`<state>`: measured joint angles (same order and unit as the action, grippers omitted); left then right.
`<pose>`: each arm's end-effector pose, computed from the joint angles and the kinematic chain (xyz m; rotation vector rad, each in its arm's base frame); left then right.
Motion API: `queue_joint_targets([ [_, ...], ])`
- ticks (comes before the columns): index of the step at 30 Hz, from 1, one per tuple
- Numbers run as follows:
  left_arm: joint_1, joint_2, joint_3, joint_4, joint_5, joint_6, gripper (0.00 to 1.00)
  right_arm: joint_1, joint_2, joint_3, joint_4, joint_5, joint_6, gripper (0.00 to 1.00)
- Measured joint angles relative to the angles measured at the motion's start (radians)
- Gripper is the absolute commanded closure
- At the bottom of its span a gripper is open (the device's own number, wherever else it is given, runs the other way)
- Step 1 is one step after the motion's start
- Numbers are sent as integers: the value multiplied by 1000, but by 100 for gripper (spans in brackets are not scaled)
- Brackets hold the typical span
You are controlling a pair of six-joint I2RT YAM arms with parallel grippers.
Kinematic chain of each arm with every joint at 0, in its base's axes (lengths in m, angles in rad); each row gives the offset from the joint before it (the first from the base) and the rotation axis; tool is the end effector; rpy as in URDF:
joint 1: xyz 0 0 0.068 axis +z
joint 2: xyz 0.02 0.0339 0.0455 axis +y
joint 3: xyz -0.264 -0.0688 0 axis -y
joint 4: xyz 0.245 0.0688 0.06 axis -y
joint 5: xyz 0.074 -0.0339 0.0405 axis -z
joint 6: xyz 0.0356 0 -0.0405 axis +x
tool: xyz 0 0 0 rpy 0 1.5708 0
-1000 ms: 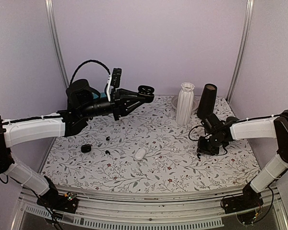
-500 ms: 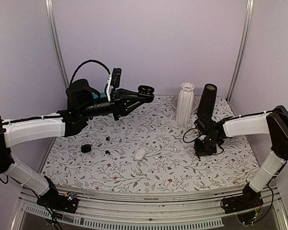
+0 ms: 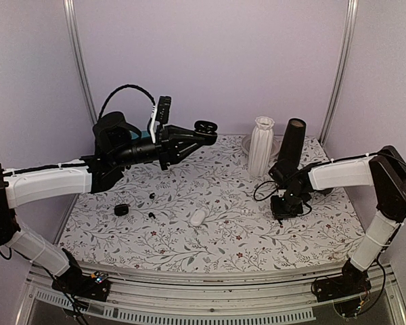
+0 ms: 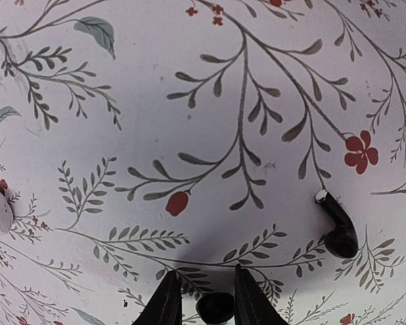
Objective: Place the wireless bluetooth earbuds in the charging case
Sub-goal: Pick up the left earbud from the center of the board.
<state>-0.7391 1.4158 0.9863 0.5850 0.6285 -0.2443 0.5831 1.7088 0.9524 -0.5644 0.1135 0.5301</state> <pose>0.2287 -0.2368 0.3428 0.9004 1.2869 -1.2310 0.2549 0.1633 0.1445 -0.0556 2.8689 0.0521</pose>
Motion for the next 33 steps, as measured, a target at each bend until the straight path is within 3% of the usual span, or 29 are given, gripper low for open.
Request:
queue_joint_targets([
  [12,0,0,0,0,0,-1,100,44,47,66,-86,65,-7,73],
  [33,1,0,0,0,0,-11,100,45,47,68,-98,26,-49,74],
])
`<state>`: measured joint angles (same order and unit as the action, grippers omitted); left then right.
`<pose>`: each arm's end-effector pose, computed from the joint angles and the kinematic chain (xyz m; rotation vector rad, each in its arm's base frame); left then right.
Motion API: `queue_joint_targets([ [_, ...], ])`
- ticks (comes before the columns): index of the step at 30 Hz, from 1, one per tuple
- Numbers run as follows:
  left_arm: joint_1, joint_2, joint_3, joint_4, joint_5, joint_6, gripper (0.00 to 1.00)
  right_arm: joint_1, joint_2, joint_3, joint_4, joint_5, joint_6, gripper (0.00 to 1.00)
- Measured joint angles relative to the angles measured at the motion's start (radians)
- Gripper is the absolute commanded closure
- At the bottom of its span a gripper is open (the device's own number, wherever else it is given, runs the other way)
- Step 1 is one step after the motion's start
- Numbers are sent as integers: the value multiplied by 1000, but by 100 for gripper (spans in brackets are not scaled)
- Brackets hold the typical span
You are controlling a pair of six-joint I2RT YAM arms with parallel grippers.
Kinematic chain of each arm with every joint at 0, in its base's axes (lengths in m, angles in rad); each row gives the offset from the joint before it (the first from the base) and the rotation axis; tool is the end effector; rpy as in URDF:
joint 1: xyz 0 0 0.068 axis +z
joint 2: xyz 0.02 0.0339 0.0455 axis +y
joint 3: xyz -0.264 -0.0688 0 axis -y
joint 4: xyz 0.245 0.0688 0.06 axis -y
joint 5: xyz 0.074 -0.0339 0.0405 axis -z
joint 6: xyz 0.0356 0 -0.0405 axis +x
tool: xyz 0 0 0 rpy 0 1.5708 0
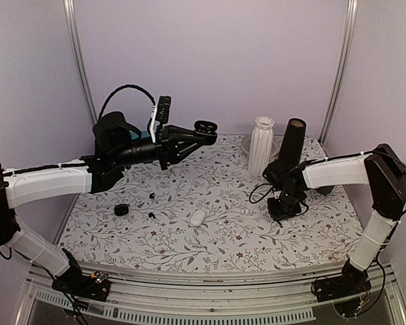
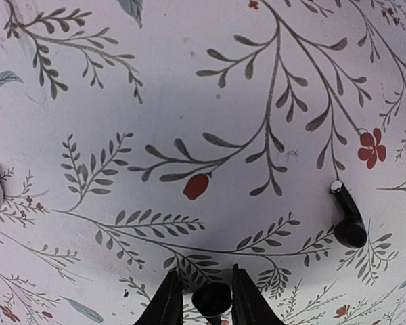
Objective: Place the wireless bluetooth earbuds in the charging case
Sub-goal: Pick up the left earbud from the center of the board.
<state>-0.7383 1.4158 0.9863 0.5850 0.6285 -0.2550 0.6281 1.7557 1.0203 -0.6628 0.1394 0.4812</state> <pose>0.2289 -0.2366 0.3428 0.8939 1.2934 -1.2387 0.2531 0.1777 0.1455 -0.1968 2.9150 -0.0403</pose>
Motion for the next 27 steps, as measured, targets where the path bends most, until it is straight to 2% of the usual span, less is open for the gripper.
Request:
queue_joint_targets([
  [22,0,0,0,0,0,-9,100,0,-15,-17,7,-48,-9,74],
  [27,0,0,0,0,0,-11,100,0,-16,-19,10,-49,-9,77],
])
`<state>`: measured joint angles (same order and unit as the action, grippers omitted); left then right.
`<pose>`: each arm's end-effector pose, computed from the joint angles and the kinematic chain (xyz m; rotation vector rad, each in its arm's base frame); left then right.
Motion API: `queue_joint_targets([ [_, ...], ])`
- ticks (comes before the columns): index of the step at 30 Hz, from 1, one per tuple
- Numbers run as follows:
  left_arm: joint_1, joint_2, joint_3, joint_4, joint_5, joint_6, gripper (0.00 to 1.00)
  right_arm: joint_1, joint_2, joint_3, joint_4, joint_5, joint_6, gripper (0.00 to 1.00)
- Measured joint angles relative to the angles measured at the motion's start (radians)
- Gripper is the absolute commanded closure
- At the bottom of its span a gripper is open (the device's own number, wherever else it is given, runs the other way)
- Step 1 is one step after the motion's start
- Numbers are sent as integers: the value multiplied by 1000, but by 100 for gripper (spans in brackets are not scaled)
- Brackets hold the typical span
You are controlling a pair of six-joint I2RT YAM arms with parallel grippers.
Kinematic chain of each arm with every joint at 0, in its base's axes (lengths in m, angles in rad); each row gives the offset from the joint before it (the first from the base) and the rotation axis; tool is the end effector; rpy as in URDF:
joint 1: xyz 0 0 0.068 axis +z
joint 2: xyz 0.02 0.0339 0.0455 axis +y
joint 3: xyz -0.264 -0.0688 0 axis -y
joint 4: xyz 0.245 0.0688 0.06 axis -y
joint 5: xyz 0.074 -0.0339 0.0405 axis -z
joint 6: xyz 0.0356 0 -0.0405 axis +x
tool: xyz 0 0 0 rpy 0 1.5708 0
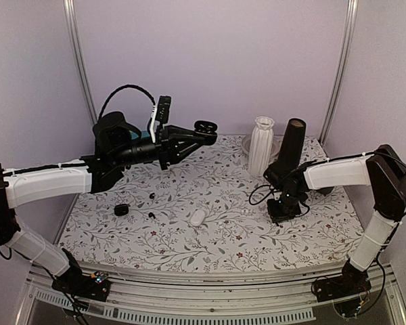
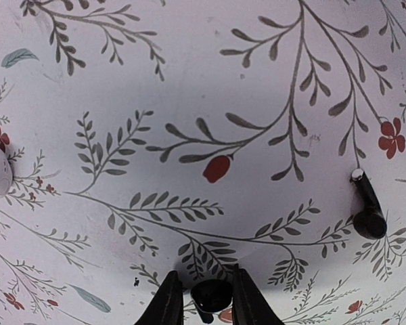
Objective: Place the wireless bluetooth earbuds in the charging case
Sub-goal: Pick up the left earbud from the center of the board.
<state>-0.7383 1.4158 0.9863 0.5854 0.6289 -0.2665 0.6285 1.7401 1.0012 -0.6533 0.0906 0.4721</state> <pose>0.2289 -0.2366 0.3428 0.8879 1.2997 -1.2478 0.2490 0.1770 0.1454 -0.2179 2.9340 0.0241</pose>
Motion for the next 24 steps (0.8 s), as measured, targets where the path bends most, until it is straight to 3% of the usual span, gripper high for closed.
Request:
queue_joint_targets([
  [9,0,0,0,0,0,0,100,0,-1,0,5,-3,0,90],
  [24,0,0,-3,-5,-63,0,100,0,-22,-6,29,-27,19,92],
])
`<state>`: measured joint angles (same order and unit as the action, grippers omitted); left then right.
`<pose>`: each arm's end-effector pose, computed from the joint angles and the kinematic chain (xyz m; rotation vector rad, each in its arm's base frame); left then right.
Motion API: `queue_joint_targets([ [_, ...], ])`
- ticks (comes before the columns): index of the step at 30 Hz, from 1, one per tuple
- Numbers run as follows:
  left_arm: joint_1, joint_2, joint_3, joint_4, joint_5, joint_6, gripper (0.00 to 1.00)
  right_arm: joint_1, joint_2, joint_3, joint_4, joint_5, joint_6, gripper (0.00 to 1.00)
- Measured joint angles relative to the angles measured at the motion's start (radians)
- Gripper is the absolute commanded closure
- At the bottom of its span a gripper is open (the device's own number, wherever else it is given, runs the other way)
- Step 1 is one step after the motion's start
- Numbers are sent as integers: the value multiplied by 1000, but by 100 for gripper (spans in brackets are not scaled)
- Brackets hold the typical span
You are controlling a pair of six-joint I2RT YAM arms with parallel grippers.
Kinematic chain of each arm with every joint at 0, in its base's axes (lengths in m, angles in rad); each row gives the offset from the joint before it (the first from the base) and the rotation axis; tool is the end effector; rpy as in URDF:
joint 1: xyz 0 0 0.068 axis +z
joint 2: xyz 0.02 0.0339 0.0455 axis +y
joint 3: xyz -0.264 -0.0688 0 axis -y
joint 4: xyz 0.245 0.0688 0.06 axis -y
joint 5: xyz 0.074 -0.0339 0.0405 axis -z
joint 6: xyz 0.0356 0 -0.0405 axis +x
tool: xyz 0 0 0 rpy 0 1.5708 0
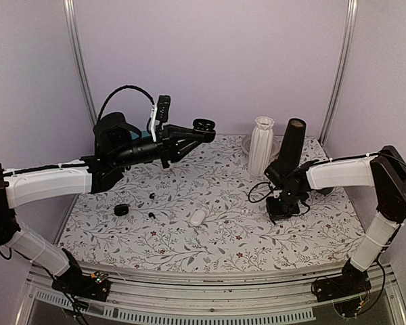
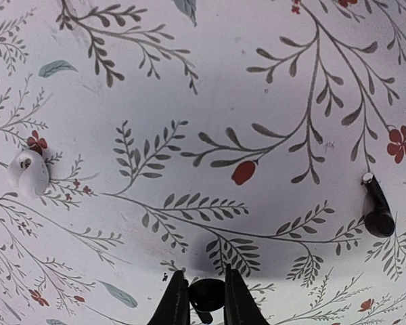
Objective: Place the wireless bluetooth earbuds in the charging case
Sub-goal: Pick up the left earbud from the center of the board, then insert the left earbud into the left side groove of the charging case.
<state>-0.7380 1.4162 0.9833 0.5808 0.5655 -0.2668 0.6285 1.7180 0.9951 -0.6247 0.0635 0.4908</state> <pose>0.2312 -0.2360 0.3414 0.8329 1.3265 -1.2071 0.2492 0.1783 0.1507 -0.1903 2.9112 0.0950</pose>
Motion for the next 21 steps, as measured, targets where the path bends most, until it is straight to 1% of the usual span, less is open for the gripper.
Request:
queue_joint_targets([
  [5,3,0,-12,0,-48,0,100,0,-55,8,21,1,14,92],
  [10,11,0,-34,9,-89,-9,100,0,-118,55,53,1,25,93],
  [15,14,7,-51,46,-103,-21,100,1,-194,100,100,-7,34,93],
  [21,14,58,-60,98,-97,-37,100,32,-298,148,158,-22,48,93],
])
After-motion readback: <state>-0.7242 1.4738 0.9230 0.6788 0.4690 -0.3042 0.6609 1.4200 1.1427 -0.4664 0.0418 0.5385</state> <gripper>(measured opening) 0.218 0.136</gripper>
